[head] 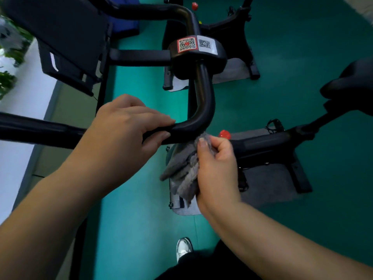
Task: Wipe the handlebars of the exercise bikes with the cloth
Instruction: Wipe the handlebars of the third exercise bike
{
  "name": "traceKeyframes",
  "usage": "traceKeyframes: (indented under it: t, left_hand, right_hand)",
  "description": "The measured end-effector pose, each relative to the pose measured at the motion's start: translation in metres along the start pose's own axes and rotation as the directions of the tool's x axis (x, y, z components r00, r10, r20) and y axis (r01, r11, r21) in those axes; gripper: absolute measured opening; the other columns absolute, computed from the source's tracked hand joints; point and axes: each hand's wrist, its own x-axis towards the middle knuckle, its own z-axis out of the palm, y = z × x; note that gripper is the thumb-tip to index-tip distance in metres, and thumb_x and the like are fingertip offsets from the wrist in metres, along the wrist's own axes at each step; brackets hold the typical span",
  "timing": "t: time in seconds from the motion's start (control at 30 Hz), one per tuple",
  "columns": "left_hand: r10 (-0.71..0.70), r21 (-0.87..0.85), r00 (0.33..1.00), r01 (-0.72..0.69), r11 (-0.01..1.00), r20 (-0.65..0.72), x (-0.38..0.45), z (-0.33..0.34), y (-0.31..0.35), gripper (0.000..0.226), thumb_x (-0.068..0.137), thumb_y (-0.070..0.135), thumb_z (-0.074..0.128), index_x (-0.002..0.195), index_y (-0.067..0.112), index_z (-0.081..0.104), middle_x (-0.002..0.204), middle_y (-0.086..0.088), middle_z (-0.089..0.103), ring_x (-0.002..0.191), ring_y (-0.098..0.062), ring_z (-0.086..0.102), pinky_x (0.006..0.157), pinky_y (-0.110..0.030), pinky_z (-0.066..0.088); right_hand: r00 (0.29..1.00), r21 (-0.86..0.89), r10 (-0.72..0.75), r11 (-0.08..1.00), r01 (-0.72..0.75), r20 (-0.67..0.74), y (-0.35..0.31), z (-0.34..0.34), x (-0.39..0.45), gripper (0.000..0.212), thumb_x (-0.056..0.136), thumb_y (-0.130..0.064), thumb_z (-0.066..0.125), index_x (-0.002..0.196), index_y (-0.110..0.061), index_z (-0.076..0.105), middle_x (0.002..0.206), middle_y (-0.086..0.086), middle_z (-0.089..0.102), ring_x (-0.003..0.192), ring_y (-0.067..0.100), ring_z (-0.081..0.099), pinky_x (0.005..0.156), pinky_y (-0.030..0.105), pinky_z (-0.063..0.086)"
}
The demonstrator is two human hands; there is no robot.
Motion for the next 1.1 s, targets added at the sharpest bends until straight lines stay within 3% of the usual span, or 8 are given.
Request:
traceKeyframes:
  t: [0.2, 0.37, 0.47, 0.6, 0.83, 0.93, 1.03, 1.1]
  left_hand:
    - [0.083, 0.036, 0.994, -0.080, 0.996, -0.078, -0.022, -0.004, -0.024, 0.032, 0.083, 0.028, 0.061, 0.113, 0.021, 0.070, 0.102, 0.007, 0.070, 0.091, -0.024, 0.054, 0.082, -0.035, 0.042]
    - [0.171, 0.037, 0.978, -0.167, 0.985, -0.121, -0.029, -0.002, -0.041, 0.030, 0.084, 0.026, 0.063, 0.112, 0.019, 0.071, 0.104, 0.004, 0.071, 0.088, -0.027, 0.055, 0.081, -0.039, 0.044]
    - [0.194, 0.016, 0.973, -0.194, 0.981, -0.125, -0.032, -0.003, -0.048, 0.030, 0.084, 0.027, 0.064, 0.113, 0.021, 0.070, 0.106, 0.004, 0.070, 0.090, -0.028, 0.055, 0.081, -0.045, 0.046]
    - [0.171, 0.016, 0.975, -0.170, 0.985, -0.142, -0.036, -0.007, -0.055, 0.030, 0.083, 0.027, 0.063, 0.111, 0.021, 0.071, 0.104, 0.006, 0.070, 0.091, -0.028, 0.056, 0.083, -0.047, 0.047]
    - [0.163, 0.017, 0.977, -0.162, 0.987, -0.140, -0.035, -0.007, -0.052, 0.029, 0.082, 0.026, 0.064, 0.109, 0.017, 0.072, 0.099, 0.002, 0.072, 0.086, -0.028, 0.057, 0.079, -0.041, 0.048]
    - [0.126, 0.017, 0.983, -0.125, 0.992, -0.135, -0.036, -0.008, -0.049, 0.030, 0.082, 0.026, 0.064, 0.110, 0.018, 0.072, 0.098, 0.003, 0.072, 0.086, -0.026, 0.057, 0.079, -0.039, 0.047]
    - [0.080, 0.018, 0.987, -0.078, 0.997, -0.136, -0.039, -0.008, -0.043, 0.031, 0.082, 0.026, 0.063, 0.111, 0.019, 0.071, 0.099, 0.004, 0.072, 0.086, -0.025, 0.056, 0.079, -0.038, 0.047]
    - [0.067, 0.027, 0.988, -0.064, 0.998, -0.141, -0.040, -0.008, -0.040, 0.032, 0.082, 0.025, 0.062, 0.112, 0.018, 0.071, 0.100, 0.003, 0.072, 0.086, -0.026, 0.056, 0.078, -0.037, 0.046]
  right_hand:
    - [0.985, 0.243, 0.066, 0.970, -0.026, -0.161, -0.011, 0.015, 0.018, 0.005, 0.098, -0.017, 0.052, 0.099, -0.016, 0.057, 0.102, 0.012, 0.068, 0.092, 0.022, 0.068, 0.089, 0.045, 0.055]
    - [0.991, 0.222, 0.131, 0.967, -0.128, 0.002, 0.025, 0.058, -0.046, 0.015, 0.084, -0.034, 0.060, 0.094, -0.023, 0.057, 0.096, 0.013, 0.071, 0.092, 0.031, 0.069, 0.088, 0.055, 0.053]
    - [0.989, 0.250, 0.129, 0.962, -0.107, -0.071, 0.020, 0.056, -0.045, 0.003, 0.095, -0.019, 0.056, 0.093, -0.019, 0.057, 0.098, 0.014, 0.069, 0.092, 0.027, 0.068, 0.091, 0.052, 0.053]
    - [0.974, 0.325, 0.117, 0.944, -0.049, -0.193, -0.007, 0.030, -0.016, 0.008, 0.100, -0.015, 0.048, 0.098, -0.017, 0.055, 0.089, 0.008, 0.066, 0.070, 0.015, 0.067, 0.065, 0.031, 0.057]
    - [0.979, 0.247, 0.206, 0.948, -0.201, 0.008, 0.023, 0.070, -0.044, 0.004, 0.096, -0.014, 0.055, 0.100, -0.015, 0.055, 0.099, 0.016, 0.069, 0.092, 0.031, 0.068, 0.089, 0.050, 0.054]
    - [0.987, 0.228, 0.155, 0.963, -0.141, -0.045, 0.014, 0.052, -0.035, 0.011, 0.094, -0.013, 0.058, 0.105, -0.009, 0.057, 0.096, 0.016, 0.070, 0.089, 0.031, 0.069, 0.086, 0.050, 0.056]
    - [0.989, 0.234, 0.107, 0.969, -0.081, -0.101, 0.003, 0.031, -0.025, 0.020, 0.094, -0.012, 0.059, 0.112, -0.003, 0.058, 0.084, 0.006, 0.069, 0.076, 0.017, 0.069, 0.071, 0.032, 0.059]
    - [0.989, 0.222, 0.138, 0.967, -0.123, -0.056, 0.005, 0.034, -0.028, 0.022, 0.093, -0.015, 0.061, 0.112, -0.005, 0.058, 0.092, 0.011, 0.070, 0.085, 0.026, 0.070, 0.079, 0.042, 0.059]
